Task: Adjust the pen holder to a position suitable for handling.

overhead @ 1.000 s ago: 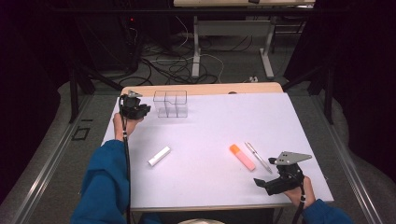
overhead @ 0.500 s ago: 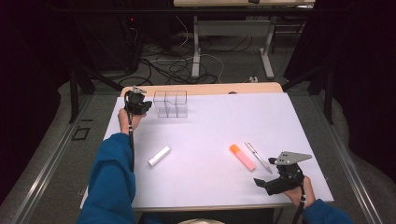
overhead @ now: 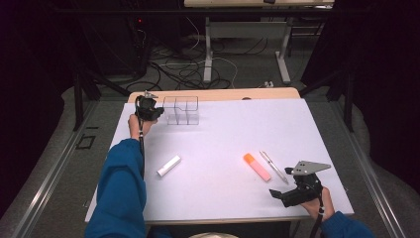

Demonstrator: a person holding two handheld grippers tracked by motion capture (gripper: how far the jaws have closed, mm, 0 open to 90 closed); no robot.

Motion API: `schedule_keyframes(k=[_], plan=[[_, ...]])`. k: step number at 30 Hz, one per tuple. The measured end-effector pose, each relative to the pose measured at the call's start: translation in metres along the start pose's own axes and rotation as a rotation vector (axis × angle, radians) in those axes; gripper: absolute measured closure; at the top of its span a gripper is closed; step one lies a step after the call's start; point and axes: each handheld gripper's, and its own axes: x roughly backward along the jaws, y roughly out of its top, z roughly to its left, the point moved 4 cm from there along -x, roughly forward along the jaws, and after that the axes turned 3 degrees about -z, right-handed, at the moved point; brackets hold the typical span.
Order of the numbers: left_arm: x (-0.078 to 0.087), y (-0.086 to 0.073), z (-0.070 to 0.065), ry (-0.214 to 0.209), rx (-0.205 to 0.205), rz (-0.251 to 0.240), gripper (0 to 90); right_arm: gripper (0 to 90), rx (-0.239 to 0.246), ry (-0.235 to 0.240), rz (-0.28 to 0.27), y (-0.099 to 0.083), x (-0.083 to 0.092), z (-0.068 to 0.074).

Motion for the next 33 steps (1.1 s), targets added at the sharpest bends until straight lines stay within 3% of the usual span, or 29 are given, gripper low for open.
schedule_keyframes(k=[8,22,33], plan=[[-0.002,-0.0022,-0.0001,-0.005,0.001,0.02,89.9,0.5,0.002,0.003,0.0,0.0,-0.0001,0.0],[-0.0023,-0.0018,0.0008,-0.017,-0.001,0.007,89.9,0.5,-0.003,0.003,0.002,-0.0001,-0.0005,-0.0001],[-0.006,0.0021,-0.007,-0.037,-0.038,0.011,89.9,0.5,-0.002,0.0,0.003,-0.0002,-0.0006,-0.0007]])
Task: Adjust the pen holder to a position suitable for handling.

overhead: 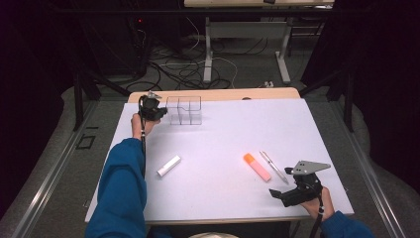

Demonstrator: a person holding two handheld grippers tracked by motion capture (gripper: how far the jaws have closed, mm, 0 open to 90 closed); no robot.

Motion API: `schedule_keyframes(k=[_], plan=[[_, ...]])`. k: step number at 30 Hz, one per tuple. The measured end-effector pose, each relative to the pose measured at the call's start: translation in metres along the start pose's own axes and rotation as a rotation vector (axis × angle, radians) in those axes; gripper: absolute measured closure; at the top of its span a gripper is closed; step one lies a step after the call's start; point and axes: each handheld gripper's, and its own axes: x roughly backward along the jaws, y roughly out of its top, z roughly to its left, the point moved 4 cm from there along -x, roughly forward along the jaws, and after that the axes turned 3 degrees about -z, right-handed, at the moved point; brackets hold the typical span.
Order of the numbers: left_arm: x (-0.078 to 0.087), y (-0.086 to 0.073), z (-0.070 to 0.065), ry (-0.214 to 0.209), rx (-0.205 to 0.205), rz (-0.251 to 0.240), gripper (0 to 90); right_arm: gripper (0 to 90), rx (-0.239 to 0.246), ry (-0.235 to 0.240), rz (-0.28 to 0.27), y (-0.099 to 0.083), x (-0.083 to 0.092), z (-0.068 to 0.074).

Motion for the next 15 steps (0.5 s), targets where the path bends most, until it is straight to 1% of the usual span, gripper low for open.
schedule_keyframes(k=[2,3,5,6,7,8,11,12,14,15], plan=[[-0.001,0.001,-0.002,-0.002,-0.002,0.003,89.9,0.5,-0.003,0.004,-0.001,0.0,0.0,0.0],[0.0,0.001,-0.002,-0.013,-0.009,0.02,89.9,0.5,-0.002,0.003,-0.001,0.0,0.0,0.0],[-0.002,0.002,-0.005,-0.009,-0.001,-0.002,89.9,0.5,-0.003,0.0,-0.001,0.0,0.0,0.0],[-0.001,0.002,-0.005,-0.019,-0.011,0.014,89.9,0.5,-0.003,0.001,0.001,0.0,0.0,0.0],[-0.003,0.003,-0.006,-0.013,-0.012,0.001,89.9,0.5,0.001,0.003,0.012,0.0,0.0,0.0],[-0.002,0.003,-0.007,-0.021,-0.015,0.01,89.9,0.5,-0.001,0.005,0.013,0.0,0.0,0.0],[-0.004,0.005,-0.01,-0.019,-0.024,0.003,89.9,0.5,-0.002,0.004,0.013,0.0,0.0,0.0],[-0.004,0.005,-0.011,-0.025,-0.027,0.01,89.9,0.6,-0.002,0.004,0.014,0.0,0.0,0.0],[-0.006,0.006,-0.014,-0.027,-0.028,0.0,89.8,0.6,-0.002,0.004,0.014,0.0,0.0,0.0],[-0.006,0.006,-0.015,-0.029,-0.029,0.004,89.9,0.6,-0.001,0.005,0.014,0.0,0.0,0.0]])
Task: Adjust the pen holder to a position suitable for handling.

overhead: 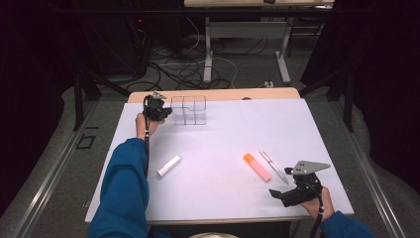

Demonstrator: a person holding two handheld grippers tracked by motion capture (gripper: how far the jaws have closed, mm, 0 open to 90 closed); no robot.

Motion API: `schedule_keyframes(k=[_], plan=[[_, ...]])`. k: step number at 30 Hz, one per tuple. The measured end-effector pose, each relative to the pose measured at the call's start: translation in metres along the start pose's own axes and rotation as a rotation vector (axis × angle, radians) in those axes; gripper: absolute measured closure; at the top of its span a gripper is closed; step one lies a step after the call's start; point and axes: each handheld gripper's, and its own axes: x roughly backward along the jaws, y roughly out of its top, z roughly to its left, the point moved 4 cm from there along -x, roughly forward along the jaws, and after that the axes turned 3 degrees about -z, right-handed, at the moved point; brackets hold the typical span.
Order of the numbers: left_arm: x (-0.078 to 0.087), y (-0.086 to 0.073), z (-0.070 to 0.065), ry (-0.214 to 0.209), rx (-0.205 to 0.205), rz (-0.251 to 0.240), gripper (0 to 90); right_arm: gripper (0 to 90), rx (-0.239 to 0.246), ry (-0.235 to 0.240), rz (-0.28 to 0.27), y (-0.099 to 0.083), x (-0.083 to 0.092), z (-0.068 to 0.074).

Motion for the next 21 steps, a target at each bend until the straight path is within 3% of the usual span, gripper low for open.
schedule_keyframes(k=[3,5,7,9,14,21], plan=[[-0.001,0.001,-0.002,-0.003,-0.014,0.01,89.9,0.6,-0.001,-0.002,-0.012,0.0,-0.001,0.0],[-0.003,0.003,-0.003,0.007,-0.009,-0.012,89.9,0.6,0.0,0.001,0.001,0.0,0.0,0.0],[-0.002,0.003,-0.004,0.003,-0.014,0.004,89.9,0.6,0.0,0.001,0.001,0.0,0.0,0.0],[-0.005,0.005,-0.003,0.018,-0.006,-0.02,89.9,0.6,0.0,0.001,0.001,0.0,0.0,0.0],[-0.006,0.007,-0.002,0.034,-0.01,-0.014,89.9,0.6,-0.001,0.0,0.002,0.0,0.0,0.0],[-0.009,0.011,-0.009,0.014,-0.01,-0.026,89.9,0.6,-0.002,-0.002,-0.01,0.0,-0.001,0.0]])
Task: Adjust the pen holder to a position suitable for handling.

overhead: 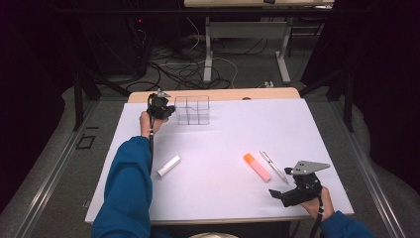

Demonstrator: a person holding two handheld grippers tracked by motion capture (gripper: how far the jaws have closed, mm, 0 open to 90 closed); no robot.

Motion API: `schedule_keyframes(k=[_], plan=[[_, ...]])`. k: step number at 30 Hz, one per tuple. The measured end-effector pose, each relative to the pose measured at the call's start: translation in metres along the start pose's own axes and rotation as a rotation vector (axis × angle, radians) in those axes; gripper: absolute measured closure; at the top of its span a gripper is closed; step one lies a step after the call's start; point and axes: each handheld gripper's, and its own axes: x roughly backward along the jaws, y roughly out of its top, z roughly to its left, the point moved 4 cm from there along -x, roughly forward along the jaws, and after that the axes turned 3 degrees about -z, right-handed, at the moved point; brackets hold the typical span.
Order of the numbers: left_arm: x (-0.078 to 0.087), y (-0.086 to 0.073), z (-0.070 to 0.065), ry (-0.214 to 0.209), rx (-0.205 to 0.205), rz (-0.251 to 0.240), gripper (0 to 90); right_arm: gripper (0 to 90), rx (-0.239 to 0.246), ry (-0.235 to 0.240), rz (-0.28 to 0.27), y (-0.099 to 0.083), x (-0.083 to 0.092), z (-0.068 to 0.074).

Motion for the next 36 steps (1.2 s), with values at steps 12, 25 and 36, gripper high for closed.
schedule_keyframes(k=[12,25,36], plan=[[-0.007,0.006,-0.014,-0.022,-0.017,0.004,89.9,0.6,0.002,0.001,0.012,0.0,0.001,0.0],[-0.014,0.015,-0.031,-0.037,-0.039,0.006,89.8,0.7,-0.001,0.001,-0.003,0.0,0.0,0.0],[-0.02,0.02,-0.04,-0.036,-0.048,-0.002,89.9,0.8,0.002,0.004,-0.005,0.0,-0.001,0.0]])
